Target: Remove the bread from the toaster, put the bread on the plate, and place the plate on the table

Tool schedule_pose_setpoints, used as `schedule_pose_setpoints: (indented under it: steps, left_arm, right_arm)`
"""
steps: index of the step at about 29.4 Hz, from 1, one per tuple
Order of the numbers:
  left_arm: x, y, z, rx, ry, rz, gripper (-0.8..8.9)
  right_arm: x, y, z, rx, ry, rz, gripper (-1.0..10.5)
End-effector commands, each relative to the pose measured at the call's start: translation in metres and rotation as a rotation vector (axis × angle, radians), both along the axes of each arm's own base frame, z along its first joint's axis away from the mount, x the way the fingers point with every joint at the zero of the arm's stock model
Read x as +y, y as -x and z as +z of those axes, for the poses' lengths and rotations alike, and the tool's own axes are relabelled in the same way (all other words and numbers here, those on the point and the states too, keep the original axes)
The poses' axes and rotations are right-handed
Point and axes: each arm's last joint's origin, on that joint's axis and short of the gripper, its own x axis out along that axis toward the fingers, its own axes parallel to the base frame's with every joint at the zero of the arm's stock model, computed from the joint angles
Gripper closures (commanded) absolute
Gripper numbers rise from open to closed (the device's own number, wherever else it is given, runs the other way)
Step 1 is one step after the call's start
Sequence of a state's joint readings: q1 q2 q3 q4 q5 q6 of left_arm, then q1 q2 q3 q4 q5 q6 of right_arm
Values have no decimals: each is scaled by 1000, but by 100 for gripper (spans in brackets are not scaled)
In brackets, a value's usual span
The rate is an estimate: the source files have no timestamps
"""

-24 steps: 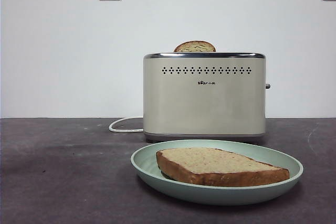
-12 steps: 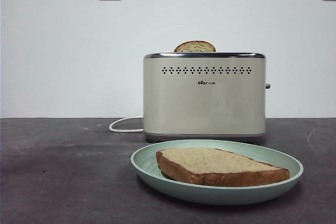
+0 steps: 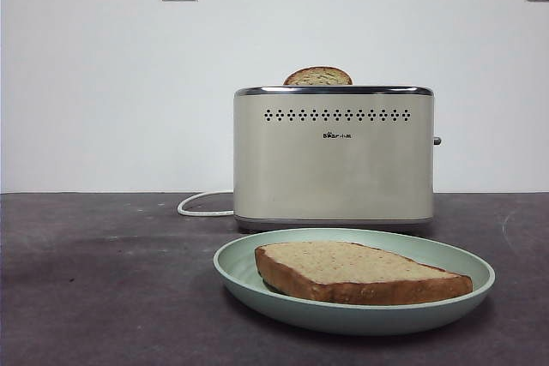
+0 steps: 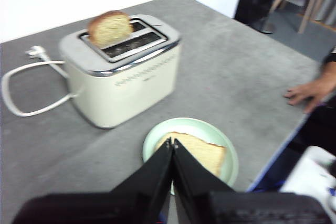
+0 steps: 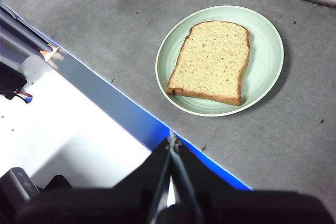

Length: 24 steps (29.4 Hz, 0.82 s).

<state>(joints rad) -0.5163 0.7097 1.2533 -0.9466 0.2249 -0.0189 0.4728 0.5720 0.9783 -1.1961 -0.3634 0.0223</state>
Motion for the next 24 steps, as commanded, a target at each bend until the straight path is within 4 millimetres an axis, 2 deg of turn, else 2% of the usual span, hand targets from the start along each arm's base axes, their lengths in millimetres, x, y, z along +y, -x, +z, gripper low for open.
schedule_pose_setpoints:
  steps: [1,7,9,12,16,24]
  left_arm:
    - [1,-4,5,-78,-13,63,817]
    - [8,-9,14,-348,-28,180,817]
    - [12,-11,9,-424,-8,230,817]
    - [18,-13,-8,-505,10,309,817]
    - [25,-16,-49,-569,13,399,817]
    - [38,-20,-158,-539,-37,563,817]
  right_arm:
    - [0,-1,-2,5,0,-4,943]
    - [0,-1,-2,5,0,-4,943]
    - [0,-1,-2,5,0,-4,943]
    - [0,-1,-2,5,0,-4,943]
    - [0,-1,-2,5,0,-4,943]
    - [0,-1,-2,5,0,-4,943]
